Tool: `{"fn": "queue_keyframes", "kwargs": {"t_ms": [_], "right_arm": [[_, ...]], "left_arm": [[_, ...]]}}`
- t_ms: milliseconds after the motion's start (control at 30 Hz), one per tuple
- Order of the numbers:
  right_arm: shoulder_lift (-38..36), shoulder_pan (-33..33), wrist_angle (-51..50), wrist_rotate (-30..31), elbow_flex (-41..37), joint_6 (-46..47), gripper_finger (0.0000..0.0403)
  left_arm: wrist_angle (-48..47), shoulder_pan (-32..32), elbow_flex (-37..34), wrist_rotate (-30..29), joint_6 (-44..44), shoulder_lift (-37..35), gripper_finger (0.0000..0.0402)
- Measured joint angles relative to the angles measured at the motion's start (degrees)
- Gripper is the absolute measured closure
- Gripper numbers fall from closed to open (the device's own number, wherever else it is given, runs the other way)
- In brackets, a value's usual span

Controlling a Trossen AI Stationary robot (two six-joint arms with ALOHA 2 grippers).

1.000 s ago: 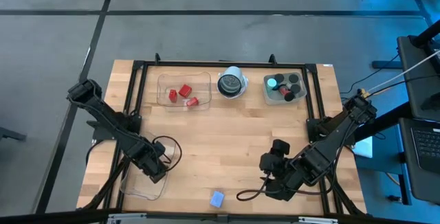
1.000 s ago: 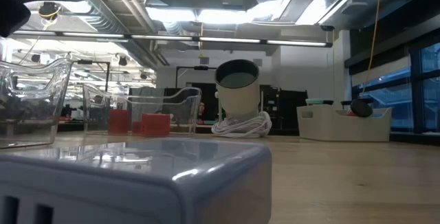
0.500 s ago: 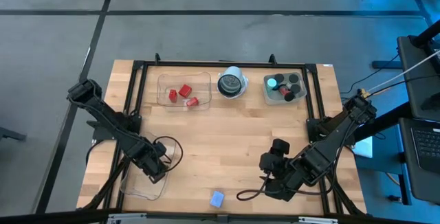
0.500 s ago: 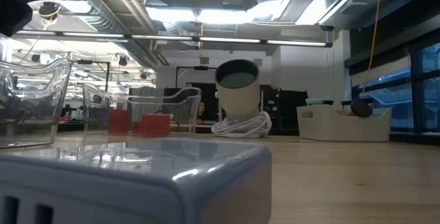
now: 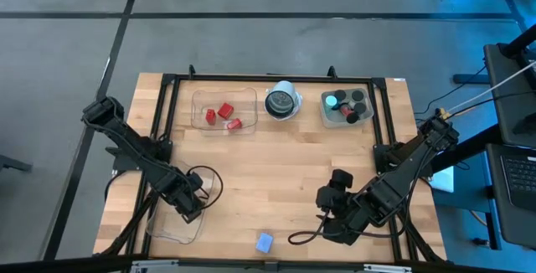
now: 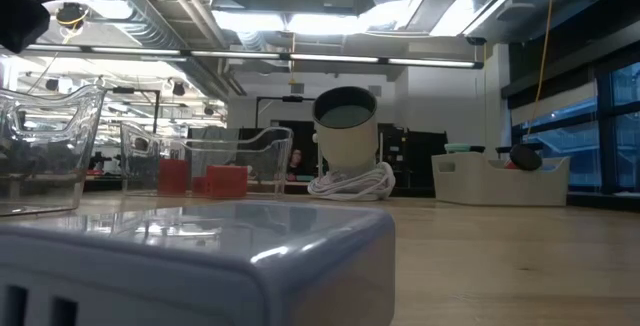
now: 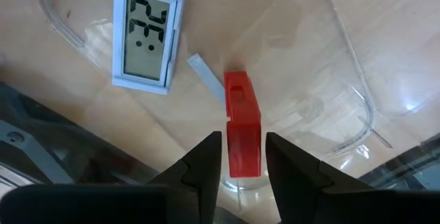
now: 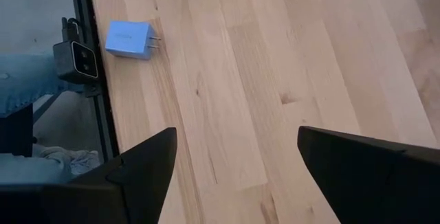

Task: Pick & Place Office items
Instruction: Put the blue digital clock into the bottom transparent bin

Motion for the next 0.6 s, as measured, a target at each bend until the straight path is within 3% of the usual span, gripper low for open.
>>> {"fn": "queue_keyframes", "kwargs": {"t_ms": [100, 333, 467, 600], "right_arm": [[0.0, 0.0, 0.0, -1.4, 0.0, 1.4, 0.0097], [0.0, 0.3, -1.8, -15.1, 0.0, 10.6, 0.0097], [0.0, 1.6, -4.4, -15.9, -0.3, 17.2, 0.0097], [0.0, 3.4, -6.7, -16.4, -2.6, 29.4, 0.0097]], "left_arm": [[-0.4, 0.3, 0.0, 0.0, 0.7, 0.0, 0.0282], [-8.2, 2.0, 5.2, -1.1, 5.3, -0.2, 0.0268], [-13.4, 3.0, 11.1, -5.7, 8.8, -0.2, 0.0268], [-17.4, 3.1, 16.7, -11.8, 10.1, -0.2, 0.0270]]}}
